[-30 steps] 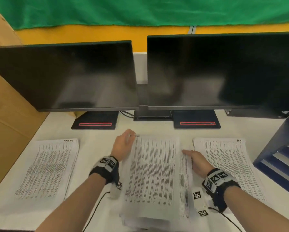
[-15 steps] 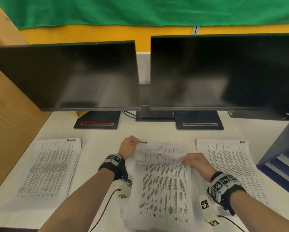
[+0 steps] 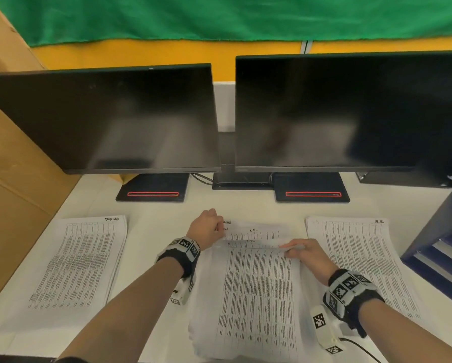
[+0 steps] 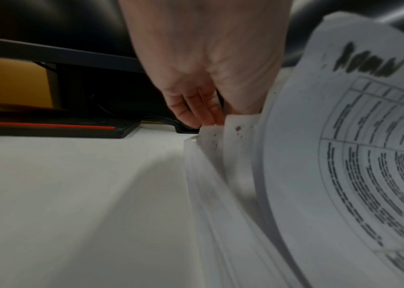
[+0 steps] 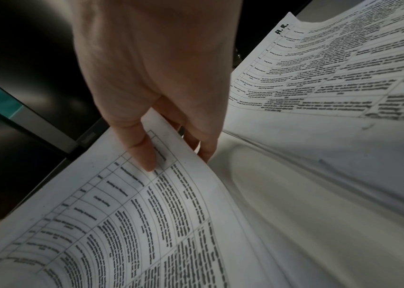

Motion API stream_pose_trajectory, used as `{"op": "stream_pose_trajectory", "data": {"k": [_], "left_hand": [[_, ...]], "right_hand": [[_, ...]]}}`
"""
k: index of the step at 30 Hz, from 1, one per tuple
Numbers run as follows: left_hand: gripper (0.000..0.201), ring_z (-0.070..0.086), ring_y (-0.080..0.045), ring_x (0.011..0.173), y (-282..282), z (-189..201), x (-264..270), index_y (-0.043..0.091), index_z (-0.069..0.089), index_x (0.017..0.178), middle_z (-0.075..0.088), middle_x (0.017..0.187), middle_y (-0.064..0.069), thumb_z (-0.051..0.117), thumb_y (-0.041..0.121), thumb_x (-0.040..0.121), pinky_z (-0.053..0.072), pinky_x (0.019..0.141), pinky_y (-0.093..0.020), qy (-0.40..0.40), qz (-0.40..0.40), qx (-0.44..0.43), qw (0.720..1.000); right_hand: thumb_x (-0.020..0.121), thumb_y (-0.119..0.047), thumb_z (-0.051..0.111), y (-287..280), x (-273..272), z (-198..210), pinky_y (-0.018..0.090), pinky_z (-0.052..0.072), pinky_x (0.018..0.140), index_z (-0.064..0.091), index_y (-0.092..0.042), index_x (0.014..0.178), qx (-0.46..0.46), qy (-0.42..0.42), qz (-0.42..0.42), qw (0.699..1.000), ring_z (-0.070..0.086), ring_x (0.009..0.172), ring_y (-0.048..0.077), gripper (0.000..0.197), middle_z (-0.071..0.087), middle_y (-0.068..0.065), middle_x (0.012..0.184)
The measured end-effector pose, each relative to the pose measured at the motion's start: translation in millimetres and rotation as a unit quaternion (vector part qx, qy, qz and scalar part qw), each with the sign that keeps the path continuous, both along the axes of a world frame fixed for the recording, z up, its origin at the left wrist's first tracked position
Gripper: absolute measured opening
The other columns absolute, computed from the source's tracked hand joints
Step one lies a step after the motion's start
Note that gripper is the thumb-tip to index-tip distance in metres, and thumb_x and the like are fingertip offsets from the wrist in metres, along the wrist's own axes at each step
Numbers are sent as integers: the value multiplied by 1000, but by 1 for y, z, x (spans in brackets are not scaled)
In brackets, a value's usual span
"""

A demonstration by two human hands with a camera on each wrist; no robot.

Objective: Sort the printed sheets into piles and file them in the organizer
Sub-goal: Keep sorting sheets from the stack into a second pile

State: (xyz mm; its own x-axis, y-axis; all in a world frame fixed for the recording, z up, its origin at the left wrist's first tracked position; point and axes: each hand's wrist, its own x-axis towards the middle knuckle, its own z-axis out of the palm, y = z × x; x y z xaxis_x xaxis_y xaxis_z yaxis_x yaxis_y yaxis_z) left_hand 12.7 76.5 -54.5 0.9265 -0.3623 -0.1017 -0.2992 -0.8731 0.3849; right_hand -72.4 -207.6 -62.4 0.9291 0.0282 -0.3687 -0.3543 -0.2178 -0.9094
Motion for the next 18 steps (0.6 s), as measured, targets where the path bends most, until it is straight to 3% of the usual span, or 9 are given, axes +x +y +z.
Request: {"op": "stream_pose_trajectory", "data": {"k": [3, 5, 7, 10, 13, 15, 18], "left_hand": [[17, 52, -21, 91, 0, 1, -1, 10, 62, 89, 57, 95, -6, 57, 25, 90, 38, 75, -27, -21, -46, 10, 999], [21, 55, -22, 91, 1, 3, -4, 8, 65, 96, 62, 98, -7, 54, 25, 93, 40, 79, -28, -7, -70, -1, 998], [22, 59, -20, 94, 2, 4, -4, 9, 70, 103, 68, 103, -5, 55, 23, 93, 43, 84, -25, 6, -48, -58, 997], [17, 63, -14, 95, 3, 8, -4, 13, 74, 101, 71, 104, -2, 63, 16, 89, 47, 88, -19, 97, 1, -178, 979], [16, 64, -17, 99, 4, 17, -2, 13, 74, 101, 71, 104, -4, 66, 16, 87, 51, 90, -24, 233, -42, -222, 946], [22, 61, -12, 93, 2, 24, -1, 12, 73, 103, 69, 101, -1, 61, 26, 91, 49, 81, -21, 276, -35, -216, 936], [30, 61, -13, 81, -1, 21, 3, 11, 69, 99, 65, 98, -4, 46, 29, 98, 50, 68, -24, 229, 111, -278, 926]], "right_hand": [[78, 3, 67, 0, 0, -3, 38, 41, 101, 75, -7, 84, -13, -3, 2, 1000, 62, 101, 24, 15, 72, 13, 96], [78, 4, 66, 3, 0, -4, 34, 44, 94, 75, -11, 80, -31, -14, -14, 999, 59, 99, 24, 17, 66, 14, 100], [78, 4, 65, 5, 0, -4, 27, 43, 88, 71, -9, 79, -71, -35, -46, 996, 52, 97, 20, 15, 53, 8, 103], [78, 6, 66, 5, 1, -7, 27, 34, 96, 69, 1, 85, -109, -64, -74, 989, 43, 106, 18, 9, 43, 3, 109], [78, 3, 65, 4, 2, -10, 30, 41, 88, 70, -7, 79, -86, -59, -48, 993, 54, 99, 24, 11, 56, 3, 100], [79, 1, 65, 2, 3, -12, 29, 47, 80, 72, -12, 80, -70, -44, -43, 996, 61, 93, 27, 15, 67, 7, 91], [80, 0, 66, -2, 2, -14, 22, 46, 75, 74, -18, 83, -63, -40, -46, 996, 64, 91, 21, 19, 72, 7, 90]]}}
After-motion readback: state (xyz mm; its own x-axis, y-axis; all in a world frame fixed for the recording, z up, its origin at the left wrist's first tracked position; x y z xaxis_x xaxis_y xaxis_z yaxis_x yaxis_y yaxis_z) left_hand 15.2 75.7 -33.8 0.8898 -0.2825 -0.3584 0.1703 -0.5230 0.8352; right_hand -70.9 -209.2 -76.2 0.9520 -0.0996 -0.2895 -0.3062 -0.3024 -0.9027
